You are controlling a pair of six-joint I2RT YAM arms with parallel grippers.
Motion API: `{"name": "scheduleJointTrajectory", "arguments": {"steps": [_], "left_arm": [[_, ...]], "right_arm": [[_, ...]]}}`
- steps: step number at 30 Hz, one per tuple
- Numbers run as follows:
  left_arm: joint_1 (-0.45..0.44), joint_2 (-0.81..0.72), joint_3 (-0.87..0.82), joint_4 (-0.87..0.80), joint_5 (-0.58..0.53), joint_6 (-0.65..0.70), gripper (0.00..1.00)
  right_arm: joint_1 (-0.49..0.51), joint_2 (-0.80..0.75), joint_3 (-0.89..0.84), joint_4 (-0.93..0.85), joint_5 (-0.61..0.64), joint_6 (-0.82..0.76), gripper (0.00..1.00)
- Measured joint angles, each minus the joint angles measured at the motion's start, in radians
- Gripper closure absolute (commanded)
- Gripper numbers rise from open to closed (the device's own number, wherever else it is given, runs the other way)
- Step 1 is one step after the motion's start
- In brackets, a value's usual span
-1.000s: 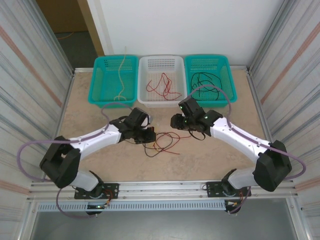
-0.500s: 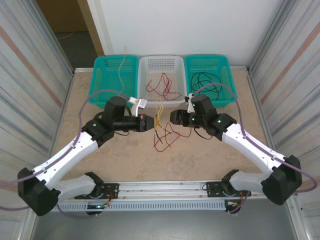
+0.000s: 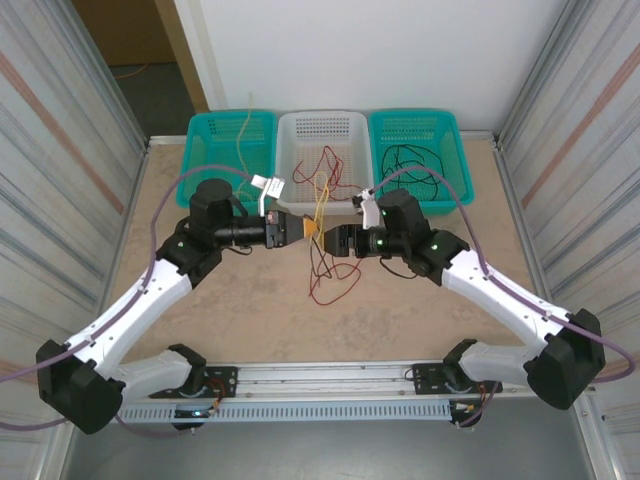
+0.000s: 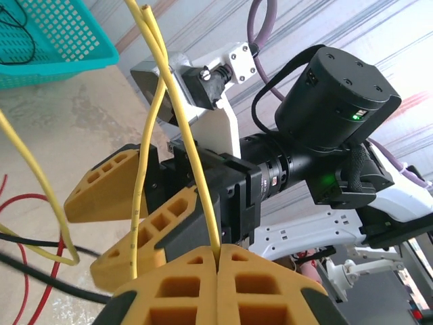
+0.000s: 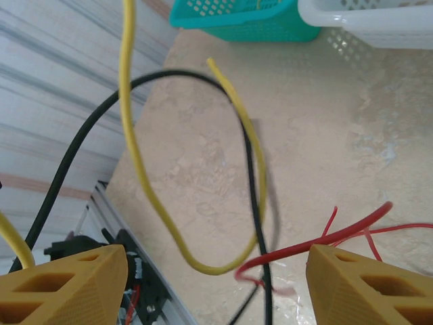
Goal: Untangle the cables
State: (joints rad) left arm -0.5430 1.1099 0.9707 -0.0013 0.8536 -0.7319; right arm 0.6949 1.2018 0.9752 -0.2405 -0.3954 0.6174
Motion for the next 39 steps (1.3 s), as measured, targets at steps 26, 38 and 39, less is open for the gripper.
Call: {"name": "scheduleJointTrajectory", "arguments": {"steps": [26, 38, 39], "left_arm": [[0.051, -0.089, -0.093, 0.292, 0.044, -0.135, 1.0], [0.057, -0.09, -0.146, 0.351, 0.032, -0.172, 1.0], [0.057, -0.09, -0.147, 0.351, 0.028, -0.172, 1.0]], "right_arm": [[-0.028, 0.108, -0.15, -0.038, 0.167, 0.058, 0.75], [-0.021, -0.202, -0.074, -0.145, 0.178, -0.026, 0.25], [-0.003, -0.224, -0.06, -0.143, 0.171, -0.032, 0.24]]}}
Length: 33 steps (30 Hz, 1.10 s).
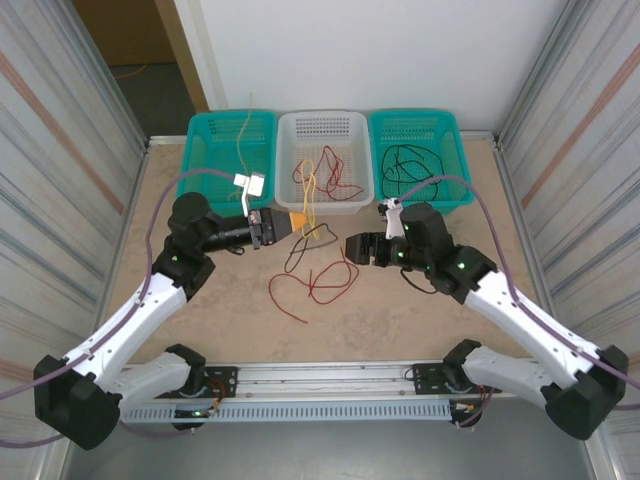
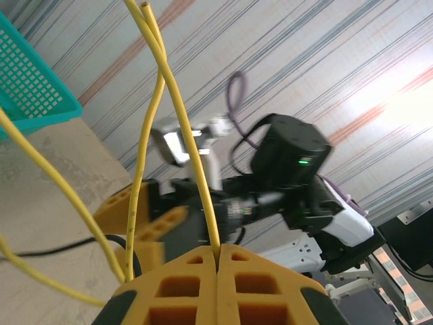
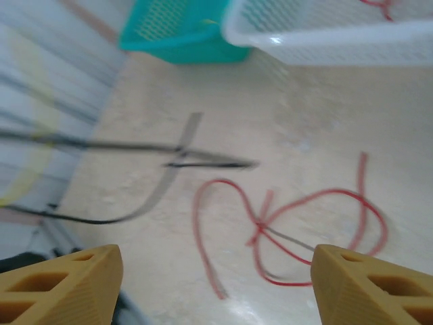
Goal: Untangle the cables
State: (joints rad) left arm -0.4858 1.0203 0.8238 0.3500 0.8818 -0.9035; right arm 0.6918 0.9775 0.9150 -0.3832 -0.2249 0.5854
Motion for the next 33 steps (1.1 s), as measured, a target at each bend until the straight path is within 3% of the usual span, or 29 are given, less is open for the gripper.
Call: {"name": "scheduleJointTrajectory", "arguments": {"steps": [8, 15, 22, 24, 28, 33], "left_arm": [[0.0, 0.004, 0.0, -0.009, -0.023, -0.008, 1.0], [0.0, 0.007, 0.0, -0.008, -0.019, -0.029, 1.0], [0.0, 0.007, 0.026, -0.043, -0.013, -0.029, 1.0], [0.0, 0.006, 0.029, -0.046, -0.01, -0.03, 1.0], [0.0, 0.002, 0.037, -0.074, -0.011, -0.029, 1.0], [0.009, -0.008, 0.063, -0.157, -0.041, -0.009, 1.0]], "right_arm": [[0.124, -0.013, 0.109, -0.003, -0.006, -0.101, 0.2], [0.103, 0.065, 0.095, 0.005, 0.015, -0.15, 0.16], [0.093, 0.195, 0.09, 0.063, -0.052, -0.153, 0.23], [0.093, 0.216, 0.09, 0.074, -0.066, -0.153, 0.32], [0.09, 0.225, 0.089, 0.107, -0.093, -0.159, 0.75], [0.071, 0.232, 0.08, 0.125, -0.114, -0.153, 0.89]]}}
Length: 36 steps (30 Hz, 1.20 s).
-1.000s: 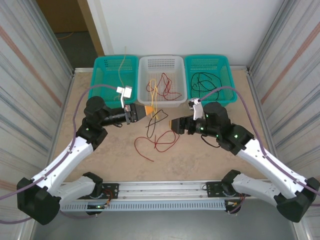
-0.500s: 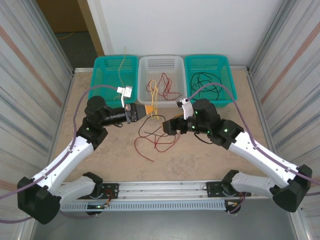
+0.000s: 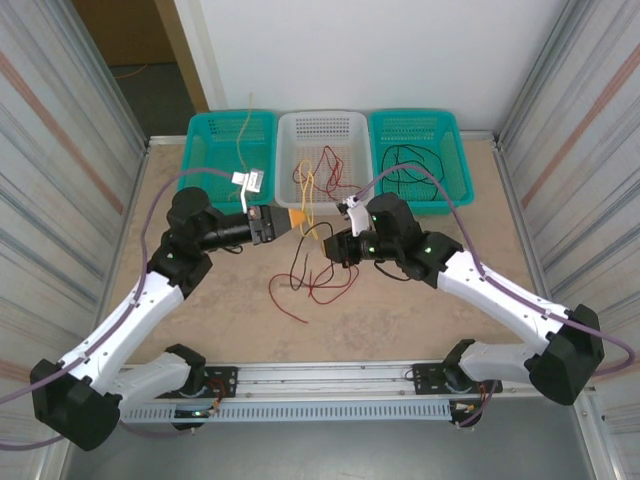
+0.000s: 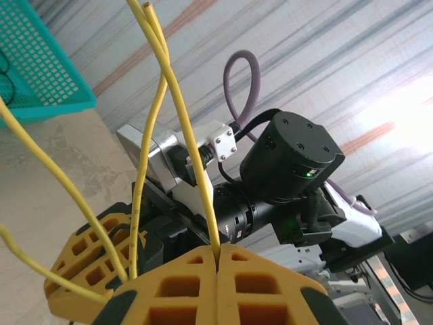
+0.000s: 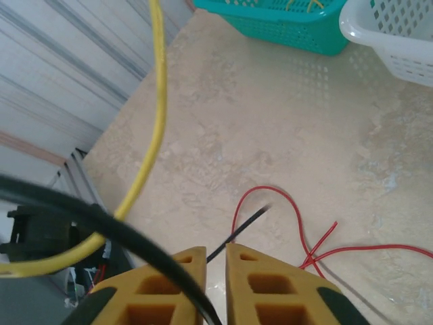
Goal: Untangle the cables
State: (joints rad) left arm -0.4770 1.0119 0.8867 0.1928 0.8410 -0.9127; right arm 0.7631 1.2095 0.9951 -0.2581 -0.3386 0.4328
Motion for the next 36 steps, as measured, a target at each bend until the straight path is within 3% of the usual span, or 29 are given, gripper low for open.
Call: {"name": "scheduleJointTrajectory", "arguments": {"steps": [4, 13, 17, 22, 33, 34, 36], "left_arm": [[0.048, -0.023, 0.041, -0.164, -0.103, 0.04, 1.0], [0.369, -0.057, 0.016, -0.333, -0.18, 0.027, 1.0], [0.456, -0.021, 0.021, -0.401, -0.18, 0.056, 1.0], [0.472, 0.1, 0.127, -0.519, -0.192, 0.139, 1.0], [0.472, 0.404, 0.524, -0.602, -0.293, 0.28, 1.0], [0.473, 0.438, 0.559, -0.603, -0.302, 0.288, 0.98], [0.476, 0.504, 0.621, -0.61, -0.313, 0.309, 0.76]], "right_arm": [[-0.037, -0.003, -0.043, 0.003, 0.001, 0.011, 1.0], [-0.165, -0.12, -0.131, -0.031, 0.013, 0.032, 1.0], [-0.201, -0.183, -0.132, -0.048, 0.037, 0.038, 1.0], [-0.214, -0.208, -0.127, -0.111, 0.108, 0.056, 1.0], [-0.21, -0.255, -0.111, -0.208, 0.19, 0.089, 1.0], [-0.205, -0.261, -0.109, -0.209, 0.195, 0.092, 1.0], [-0.191, -0.269, -0.107, -0.209, 0.205, 0.101, 1.0]]}}
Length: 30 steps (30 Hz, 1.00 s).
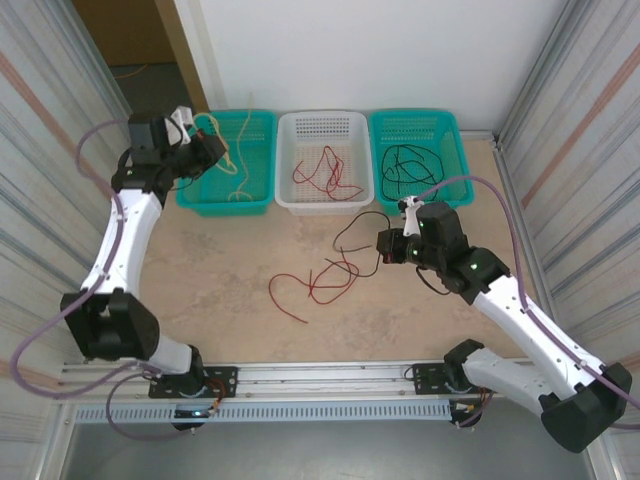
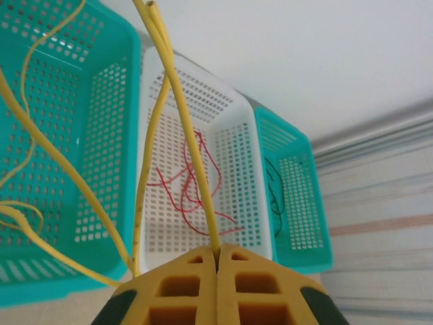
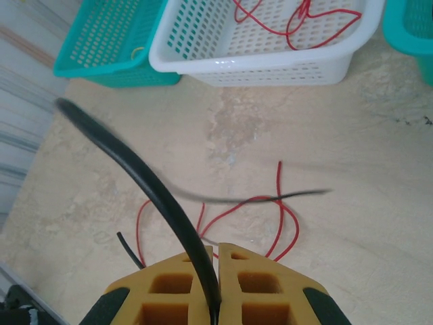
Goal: Untangle the cables
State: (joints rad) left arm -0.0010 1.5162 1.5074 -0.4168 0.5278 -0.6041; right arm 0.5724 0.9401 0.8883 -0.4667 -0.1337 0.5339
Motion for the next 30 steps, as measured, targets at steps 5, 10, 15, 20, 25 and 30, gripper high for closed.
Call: {"name": "scheduleJointTrajectory", "arguments": {"steps": [5, 10, 15, 20, 25, 30], "left_arm": [[0.002, 0.163, 0.118, -0.015, 0.01, 0.045, 0.32], [-0.006, 0.178, 0.084, -0.029, 0.025, 0.059, 0.25], [-0.078, 0.048, -0.097, 0.019, 0.027, 0.06, 0.31], [-0.361, -0.17, -0.383, 0.164, 0.043, 0.058, 0.29], [-0.601, -0.297, -0.521, 0.244, 0.04, 0.111, 0.23], [-0.663, -0.365, -0.554, 0.276, 0.001, 0.17, 0.23]], "right_arm": [[0.055, -0.009, 0.01, -0.015, 0.028, 0.012, 1.0], [0.099, -0.003, 0.043, -0.033, 0.049, 0.013, 1.0], [0.124, 0.027, 0.071, -0.029, 0.051, 0.013, 1.0], [0.141, 0.06, 0.104, -0.017, 0.032, 0.016, 1.0], [0.143, 0.089, 0.14, -0.003, 0.002, 0.016, 1.0], [0.148, 0.092, 0.161, 0.008, -0.036, 0.016, 1.0]]}}
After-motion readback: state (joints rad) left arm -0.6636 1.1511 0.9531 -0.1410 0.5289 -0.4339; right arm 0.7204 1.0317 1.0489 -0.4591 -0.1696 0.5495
